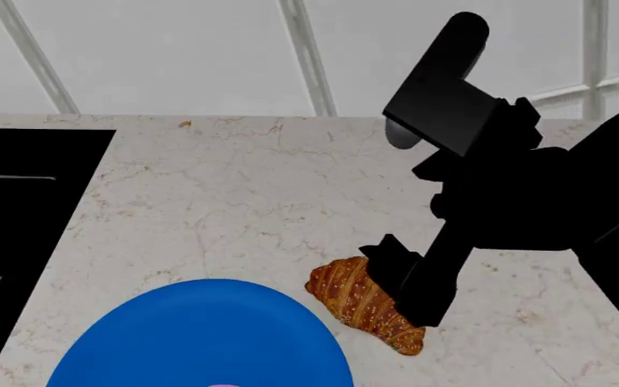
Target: Place the pastries on the plates.
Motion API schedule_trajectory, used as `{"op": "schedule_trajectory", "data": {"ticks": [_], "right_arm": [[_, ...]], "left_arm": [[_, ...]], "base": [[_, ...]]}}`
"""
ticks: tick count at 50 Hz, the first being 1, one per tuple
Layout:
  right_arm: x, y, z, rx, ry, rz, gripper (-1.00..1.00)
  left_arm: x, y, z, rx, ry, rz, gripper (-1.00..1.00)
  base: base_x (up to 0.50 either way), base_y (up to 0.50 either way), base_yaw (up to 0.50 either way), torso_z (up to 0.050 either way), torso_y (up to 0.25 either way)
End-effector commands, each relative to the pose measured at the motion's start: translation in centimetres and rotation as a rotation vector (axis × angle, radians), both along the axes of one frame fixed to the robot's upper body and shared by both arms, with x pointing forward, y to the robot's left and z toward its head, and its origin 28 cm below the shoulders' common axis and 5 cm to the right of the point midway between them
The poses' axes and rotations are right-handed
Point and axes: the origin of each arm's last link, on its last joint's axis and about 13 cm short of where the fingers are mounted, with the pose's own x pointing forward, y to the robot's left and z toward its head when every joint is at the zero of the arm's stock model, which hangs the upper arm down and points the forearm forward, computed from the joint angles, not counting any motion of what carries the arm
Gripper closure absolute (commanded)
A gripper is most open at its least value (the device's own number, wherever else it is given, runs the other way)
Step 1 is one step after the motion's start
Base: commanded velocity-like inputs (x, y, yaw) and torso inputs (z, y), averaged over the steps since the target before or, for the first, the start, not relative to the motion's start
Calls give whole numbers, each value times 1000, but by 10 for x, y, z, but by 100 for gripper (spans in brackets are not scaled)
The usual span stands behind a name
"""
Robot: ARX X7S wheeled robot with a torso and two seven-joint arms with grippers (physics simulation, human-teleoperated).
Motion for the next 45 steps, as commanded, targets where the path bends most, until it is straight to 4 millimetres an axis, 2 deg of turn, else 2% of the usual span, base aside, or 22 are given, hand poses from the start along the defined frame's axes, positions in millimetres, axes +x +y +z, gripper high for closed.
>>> {"op": "schedule_trajectory", "data": {"ticks": [1,45], "right_arm": [[6,6,-8,-7,22,13,-100],[17,8,-39,-5,79,-16,-100]], "left_arm": [[-2,0,1,-4,-2,-4,-100],[-12,-3,-2,-19,6,-18,-100]], "base": [[0,0,0,0,0],[0,0,0,0,0]]}}
